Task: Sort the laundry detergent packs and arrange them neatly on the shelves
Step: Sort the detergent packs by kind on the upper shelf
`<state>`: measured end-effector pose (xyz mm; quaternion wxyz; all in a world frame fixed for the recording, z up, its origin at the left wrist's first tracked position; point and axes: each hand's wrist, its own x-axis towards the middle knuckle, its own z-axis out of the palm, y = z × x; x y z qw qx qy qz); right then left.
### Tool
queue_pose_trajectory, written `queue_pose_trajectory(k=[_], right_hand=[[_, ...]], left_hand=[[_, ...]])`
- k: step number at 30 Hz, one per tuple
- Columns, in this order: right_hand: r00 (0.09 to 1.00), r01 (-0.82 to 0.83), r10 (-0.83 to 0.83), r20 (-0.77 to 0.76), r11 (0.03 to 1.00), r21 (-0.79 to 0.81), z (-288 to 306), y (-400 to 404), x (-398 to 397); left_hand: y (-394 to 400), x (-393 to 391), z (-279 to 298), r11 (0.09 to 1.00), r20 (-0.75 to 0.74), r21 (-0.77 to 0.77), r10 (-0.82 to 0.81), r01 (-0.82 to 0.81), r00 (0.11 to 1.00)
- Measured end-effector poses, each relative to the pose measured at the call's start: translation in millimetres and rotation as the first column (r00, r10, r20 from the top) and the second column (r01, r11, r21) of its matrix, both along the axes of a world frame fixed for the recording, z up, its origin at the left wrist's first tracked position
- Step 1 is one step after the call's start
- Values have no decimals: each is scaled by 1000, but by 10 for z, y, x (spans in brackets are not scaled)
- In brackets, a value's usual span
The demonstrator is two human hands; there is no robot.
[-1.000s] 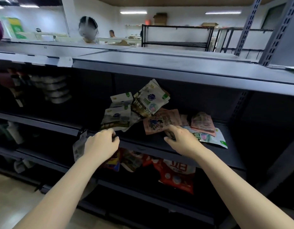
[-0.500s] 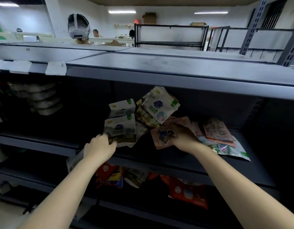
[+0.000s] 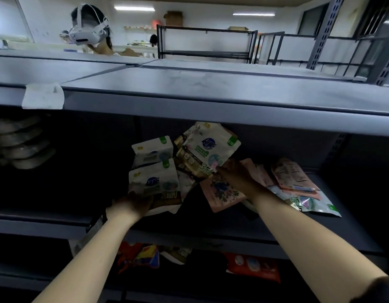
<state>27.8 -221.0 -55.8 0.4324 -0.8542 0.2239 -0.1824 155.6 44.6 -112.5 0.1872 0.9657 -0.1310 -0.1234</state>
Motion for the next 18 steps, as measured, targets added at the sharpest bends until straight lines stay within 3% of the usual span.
queue_pose_trajectory(k=[3, 6, 8, 14, 18], right_hand=[[992, 94, -112, 51, 960, 265, 6, 11, 174], [986, 120, -159, 49, 884, 452, 1, -12, 264], [990, 100, -139, 36, 850, 518, -3, 27, 279], [976, 165, -209, 55, 884, 437, 96, 189, 324], [938, 198, -284, 200, 910, 363, 230, 230, 137]], left_hand=[[-50, 121, 24, 999, -27, 6, -38, 38, 999], [-83, 208, 79, 993, 7, -26, 114, -114, 993], [-78, 292, 59, 974, -17, -135, 181, -182, 983], [-113, 357, 107, 855, -39, -484, 190, -185, 981], [-248, 204, 327, 757, 63, -633, 260, -163, 963]])
